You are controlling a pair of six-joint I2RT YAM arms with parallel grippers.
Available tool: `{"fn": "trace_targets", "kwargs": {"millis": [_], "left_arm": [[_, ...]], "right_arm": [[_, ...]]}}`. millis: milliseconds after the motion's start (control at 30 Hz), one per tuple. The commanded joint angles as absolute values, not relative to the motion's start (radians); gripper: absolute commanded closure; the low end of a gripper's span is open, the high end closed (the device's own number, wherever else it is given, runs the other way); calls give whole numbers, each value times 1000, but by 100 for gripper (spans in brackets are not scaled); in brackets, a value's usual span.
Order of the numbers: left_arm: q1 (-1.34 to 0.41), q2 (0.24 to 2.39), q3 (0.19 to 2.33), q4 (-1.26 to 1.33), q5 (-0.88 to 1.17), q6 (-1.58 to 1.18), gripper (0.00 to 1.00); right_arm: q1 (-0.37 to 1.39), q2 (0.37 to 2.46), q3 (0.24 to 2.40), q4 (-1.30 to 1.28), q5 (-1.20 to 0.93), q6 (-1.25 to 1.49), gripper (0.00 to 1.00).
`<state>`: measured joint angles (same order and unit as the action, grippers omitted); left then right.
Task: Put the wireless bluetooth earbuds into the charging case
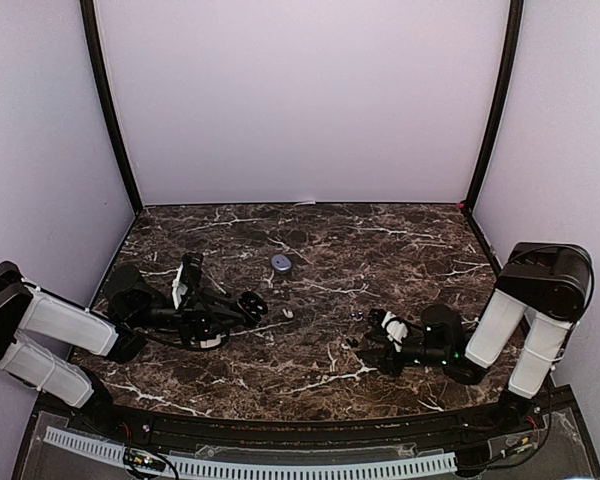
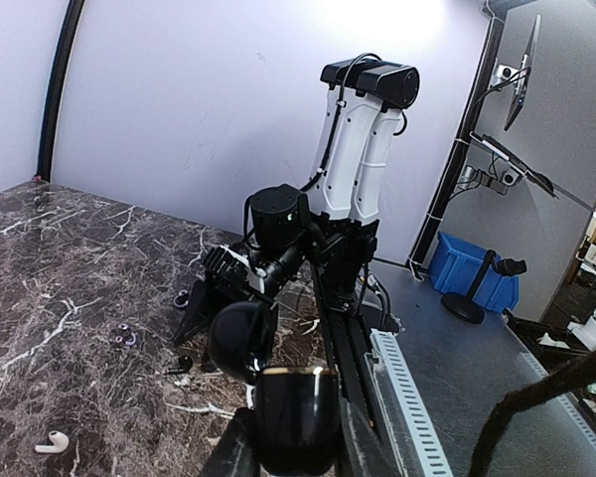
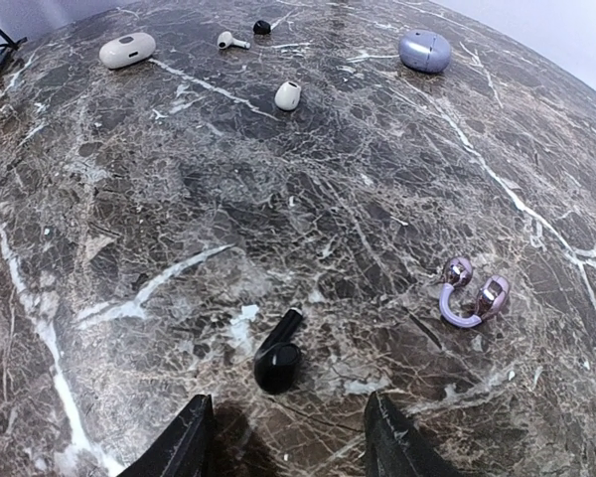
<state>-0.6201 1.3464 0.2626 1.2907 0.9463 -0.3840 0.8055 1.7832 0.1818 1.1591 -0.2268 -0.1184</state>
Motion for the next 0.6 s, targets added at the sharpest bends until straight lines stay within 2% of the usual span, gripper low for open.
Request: {"fn": "trace_targets", "kwargs": {"millis": [0, 567], "left_arm": [[-621, 1345, 281, 1306, 964, -366, 77], [-621, 1345, 280, 1292, 963, -357, 77]], "right_arm": [[815, 1817, 201, 1168, -198, -127, 51], [815, 1841, 242, 1133, -217, -126, 64]]}}
